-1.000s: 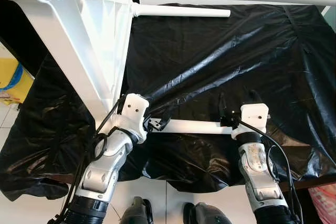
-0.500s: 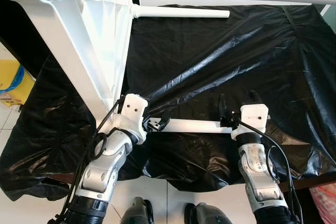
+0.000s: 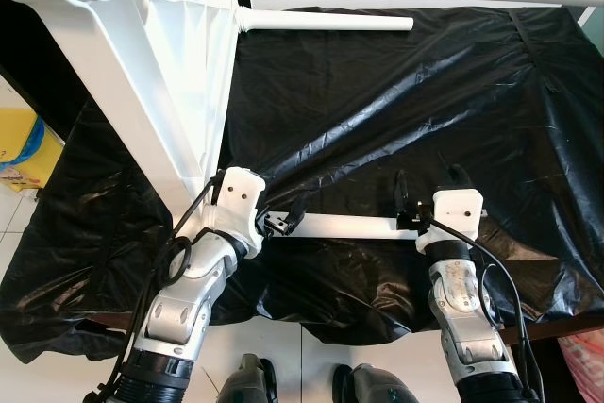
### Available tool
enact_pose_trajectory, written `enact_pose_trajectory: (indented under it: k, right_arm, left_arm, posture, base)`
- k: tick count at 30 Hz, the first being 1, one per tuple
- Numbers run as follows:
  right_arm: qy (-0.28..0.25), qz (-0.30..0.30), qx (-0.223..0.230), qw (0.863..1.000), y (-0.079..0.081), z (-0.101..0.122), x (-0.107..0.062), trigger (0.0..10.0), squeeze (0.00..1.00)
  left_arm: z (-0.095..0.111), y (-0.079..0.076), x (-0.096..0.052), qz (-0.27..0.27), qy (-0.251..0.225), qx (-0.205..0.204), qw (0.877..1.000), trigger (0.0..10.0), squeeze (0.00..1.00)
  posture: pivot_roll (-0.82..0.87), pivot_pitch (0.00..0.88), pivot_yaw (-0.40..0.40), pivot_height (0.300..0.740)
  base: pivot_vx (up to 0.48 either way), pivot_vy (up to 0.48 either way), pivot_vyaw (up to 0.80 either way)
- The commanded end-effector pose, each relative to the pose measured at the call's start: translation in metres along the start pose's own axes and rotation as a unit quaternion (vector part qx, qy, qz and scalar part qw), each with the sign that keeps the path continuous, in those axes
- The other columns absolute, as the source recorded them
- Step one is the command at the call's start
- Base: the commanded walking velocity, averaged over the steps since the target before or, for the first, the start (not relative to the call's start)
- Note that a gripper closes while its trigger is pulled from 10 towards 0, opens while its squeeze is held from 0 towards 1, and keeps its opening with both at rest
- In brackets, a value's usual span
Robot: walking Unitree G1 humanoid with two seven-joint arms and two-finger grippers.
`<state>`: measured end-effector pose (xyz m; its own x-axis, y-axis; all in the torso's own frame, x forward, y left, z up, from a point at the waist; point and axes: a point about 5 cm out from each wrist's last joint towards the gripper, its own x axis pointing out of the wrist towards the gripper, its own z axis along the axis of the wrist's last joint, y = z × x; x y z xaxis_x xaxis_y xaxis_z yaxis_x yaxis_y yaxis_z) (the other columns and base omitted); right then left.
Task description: Building children table
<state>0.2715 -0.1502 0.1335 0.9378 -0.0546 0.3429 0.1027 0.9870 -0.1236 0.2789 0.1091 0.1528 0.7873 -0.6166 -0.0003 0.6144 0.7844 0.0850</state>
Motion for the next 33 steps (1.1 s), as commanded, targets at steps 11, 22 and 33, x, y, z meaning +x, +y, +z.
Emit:
enact_pose_trajectory:
  k: [11, 22, 33]
  right_arm:
    - [0.004, -0.009, 0.0, 1.0, 0.0, -0.002, -0.005, 10.0, 0.0]
    - [0.003, -0.01, 0.0, 1.0, 0.0, -0.002, -0.005, 10.0, 0.0]
    - [0.002, -0.008, -0.001, 1.0, 0.0, -0.001, -0.003, 10.0, 0.0]
  left_arm:
    - [0.001, -0.002, 0.001, -0.019, 0.006, -0.007, 1.0, 10.0, 0.0]
    - [0.005, 0.0, 0.003, -0.011, -0.007, 0.005, 1.0, 10.0, 0.0]
    - [0.013, 0.002, 0.005, -0.005, -0.022, -0.017, 1.0, 10.0, 0.0]
  posture:
    - [0.03, 0.167, 0.009, 0.74]
    - [0.03, 0.164, 0.01, 0.74]
    - [0.04, 0.156, 0.003, 0.74]
  base:
    - [-0.148, 0.0, 0.0]
    - [-0.076, 0.0, 0.0]
    - [0.0, 0.0, 0.0]
